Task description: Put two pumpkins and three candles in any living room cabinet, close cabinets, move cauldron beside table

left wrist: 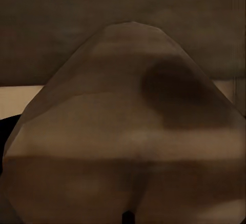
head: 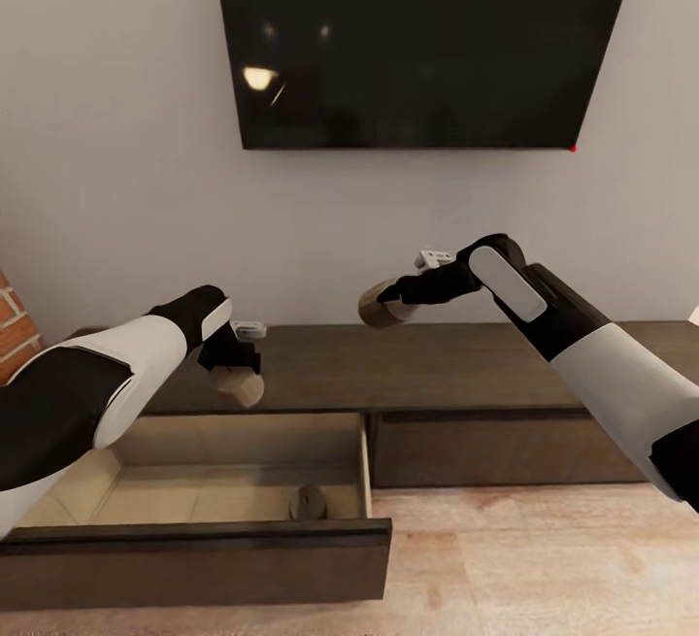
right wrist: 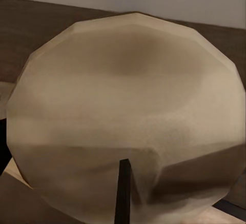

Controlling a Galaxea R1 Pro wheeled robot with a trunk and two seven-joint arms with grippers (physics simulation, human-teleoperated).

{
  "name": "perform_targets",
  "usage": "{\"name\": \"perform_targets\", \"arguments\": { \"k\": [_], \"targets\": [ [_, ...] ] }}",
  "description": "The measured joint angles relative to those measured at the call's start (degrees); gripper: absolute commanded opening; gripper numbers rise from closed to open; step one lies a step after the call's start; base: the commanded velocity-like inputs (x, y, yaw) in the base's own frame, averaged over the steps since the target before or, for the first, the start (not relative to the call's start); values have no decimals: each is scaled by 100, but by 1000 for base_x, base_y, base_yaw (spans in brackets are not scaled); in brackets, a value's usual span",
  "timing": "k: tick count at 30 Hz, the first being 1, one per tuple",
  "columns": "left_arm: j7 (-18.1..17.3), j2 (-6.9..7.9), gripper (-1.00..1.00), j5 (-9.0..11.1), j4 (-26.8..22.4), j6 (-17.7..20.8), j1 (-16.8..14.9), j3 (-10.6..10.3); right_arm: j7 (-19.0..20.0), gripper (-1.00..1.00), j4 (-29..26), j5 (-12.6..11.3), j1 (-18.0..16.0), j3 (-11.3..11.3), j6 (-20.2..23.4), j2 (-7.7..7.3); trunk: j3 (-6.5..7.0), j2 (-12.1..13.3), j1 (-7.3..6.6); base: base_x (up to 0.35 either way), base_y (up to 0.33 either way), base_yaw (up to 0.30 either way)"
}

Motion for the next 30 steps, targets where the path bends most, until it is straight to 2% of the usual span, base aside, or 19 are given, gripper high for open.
{"name": "perform_targets", "arguments": {
  "k": [6, 15, 30],
  "targets": [
    [0, 0, -100, 2, -7, -5, 0, 2, 0, -100, 4, 6, -1, -5, 0, 0, -55, 0, 0, -24, 0, 78],
    [1, -9, -100, -3, -1, -5, 0, -6, 0, -100, 5, -6, -1, -1, 0, 0, -137, 0, 1, -173, 0, 79],
    [54, -10, -100, -4, -34, -95, 16, -1, 0, -100, -5, -2, -11, -6, 0, -9, -209, -1, 3, -5, 0, 23]
  ]
}}
